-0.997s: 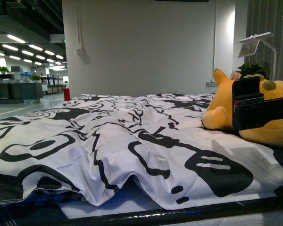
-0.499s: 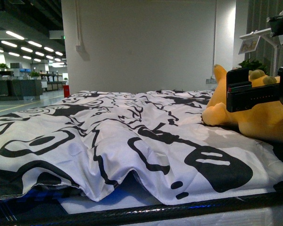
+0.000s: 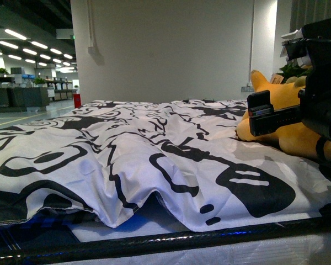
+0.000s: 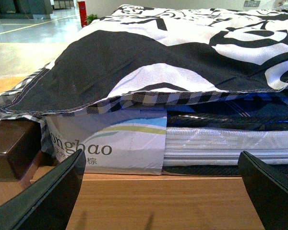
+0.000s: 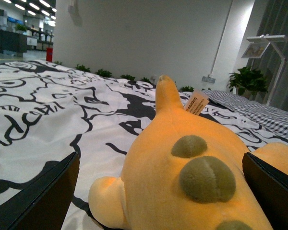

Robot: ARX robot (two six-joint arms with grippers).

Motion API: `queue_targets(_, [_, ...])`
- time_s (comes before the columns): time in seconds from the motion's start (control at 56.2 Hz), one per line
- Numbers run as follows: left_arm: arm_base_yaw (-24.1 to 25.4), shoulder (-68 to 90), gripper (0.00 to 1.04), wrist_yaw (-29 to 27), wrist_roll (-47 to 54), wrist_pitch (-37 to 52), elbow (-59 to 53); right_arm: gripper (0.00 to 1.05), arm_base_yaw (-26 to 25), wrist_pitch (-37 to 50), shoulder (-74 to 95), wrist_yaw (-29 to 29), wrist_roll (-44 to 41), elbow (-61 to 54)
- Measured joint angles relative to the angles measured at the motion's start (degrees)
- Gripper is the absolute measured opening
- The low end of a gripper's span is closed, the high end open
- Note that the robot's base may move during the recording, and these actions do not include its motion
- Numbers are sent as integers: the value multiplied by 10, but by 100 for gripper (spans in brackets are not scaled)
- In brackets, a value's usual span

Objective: Put away toys

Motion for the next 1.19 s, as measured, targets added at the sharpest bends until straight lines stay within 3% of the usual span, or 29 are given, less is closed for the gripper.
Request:
queue_targets(0.178, [0, 0, 99, 0, 0, 0, 0, 102, -6, 11, 14, 2, -19, 0])
queue_targets(0.801, [0, 0, 99, 0, 0, 0, 0, 13, -34, 11, -4, -12, -35, -3])
queue_targets(1.193, [0, 0, 99, 0, 0, 0, 0, 9, -99, -75, -199, -53, 44, -75])
